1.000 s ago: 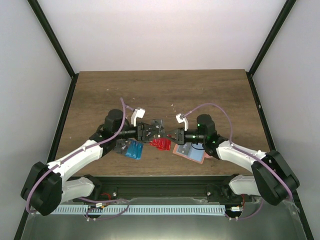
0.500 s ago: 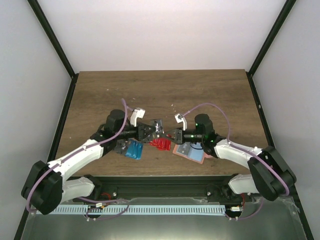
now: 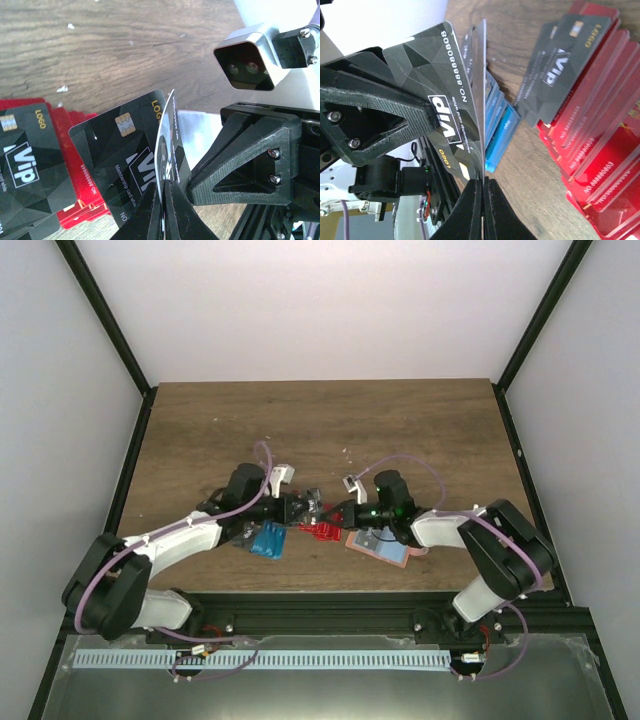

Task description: Put the credit cards into the card holder

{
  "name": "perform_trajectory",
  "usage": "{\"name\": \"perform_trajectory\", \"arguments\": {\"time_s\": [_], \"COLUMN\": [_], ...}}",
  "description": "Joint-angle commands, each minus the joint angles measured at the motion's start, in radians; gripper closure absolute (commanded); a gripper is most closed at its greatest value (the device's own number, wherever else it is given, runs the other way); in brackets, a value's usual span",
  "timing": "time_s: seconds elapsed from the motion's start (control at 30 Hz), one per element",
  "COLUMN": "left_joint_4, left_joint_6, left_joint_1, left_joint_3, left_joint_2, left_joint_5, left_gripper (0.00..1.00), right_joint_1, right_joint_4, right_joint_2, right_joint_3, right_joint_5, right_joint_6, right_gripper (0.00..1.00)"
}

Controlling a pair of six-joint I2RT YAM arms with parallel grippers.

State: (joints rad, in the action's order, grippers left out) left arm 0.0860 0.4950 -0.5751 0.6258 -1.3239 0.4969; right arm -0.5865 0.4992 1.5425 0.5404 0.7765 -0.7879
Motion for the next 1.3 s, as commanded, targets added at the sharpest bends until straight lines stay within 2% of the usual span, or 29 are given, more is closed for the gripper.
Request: {"name": "perform_trajectory", "arguments": {"time_s": [0.0, 0.1, 0.3, 0.43, 0.6, 0.77, 0.87, 1.03, 1.17, 1.27], "left_joint_4": [0.043, 0.052, 0.06, 0.09, 0.08, 0.082, 0.095, 0.188, 0.241, 0.263], "left_joint_6": [0.009, 0.016, 0.024, 0.038, 0.036, 0.026, 0.031, 0.085, 0.119, 0.137], "left_joint_1": [0.002, 0.005, 0.008, 0.01, 0.011, 0.011, 0.009, -0.015, -0.052, -0.083], "left_joint_3": [-0.029, -0.031, -0.039, -0.07, -0.074, -0.054, -0.029, 0.004, 0.044, 0.075], "left_joint_2": [-0.049, -0.085, -0.148, -0.145, -0.102, -0.051, -0.055, -0.069, -0.1, -0.135], "left_joint_5": [-0.037, -0.035, -0.034, -0.028, -0.003, 0.092, 0.168, 0.295, 0.338, 0.34], "left_gripper": [0.96, 0.96, 0.96, 0.96, 0.96, 0.96, 0.96, 0.96, 0.96, 0.96], "right_joint_1": [-0.013, -0.013, -0.013, -0.013, -0.013, -0.012, -0.01, -0.007, -0.004, 0.001], "right_joint_4": [0.049, 0.056, -0.011, -0.056, -0.183, -0.401, -0.503, -0.539, -0.541, -0.576], "right_joint_2": [0.055, 0.083, 0.092, 0.056, -0.061, -0.242, -0.353, -0.486, -0.534, -0.568], "right_joint_3": [0.012, 0.006, 0.004, -0.006, -0.007, 0.016, 0.021, -0.01, -0.041, -0.056], "right_joint_5": [-0.005, 0.0, -0.021, -0.031, -0.071, -0.239, -0.321, -0.333, -0.309, -0.346], "right_joint_6": [-0.058, -0.074, -0.07, -0.06, 0.0, 0.102, 0.14, 0.139, 0.11, 0.092], "right_gripper": [0.99, 0.94, 0.72, 0.62, 0.48, 0.33, 0.29, 0.28, 0.28, 0.28]}}
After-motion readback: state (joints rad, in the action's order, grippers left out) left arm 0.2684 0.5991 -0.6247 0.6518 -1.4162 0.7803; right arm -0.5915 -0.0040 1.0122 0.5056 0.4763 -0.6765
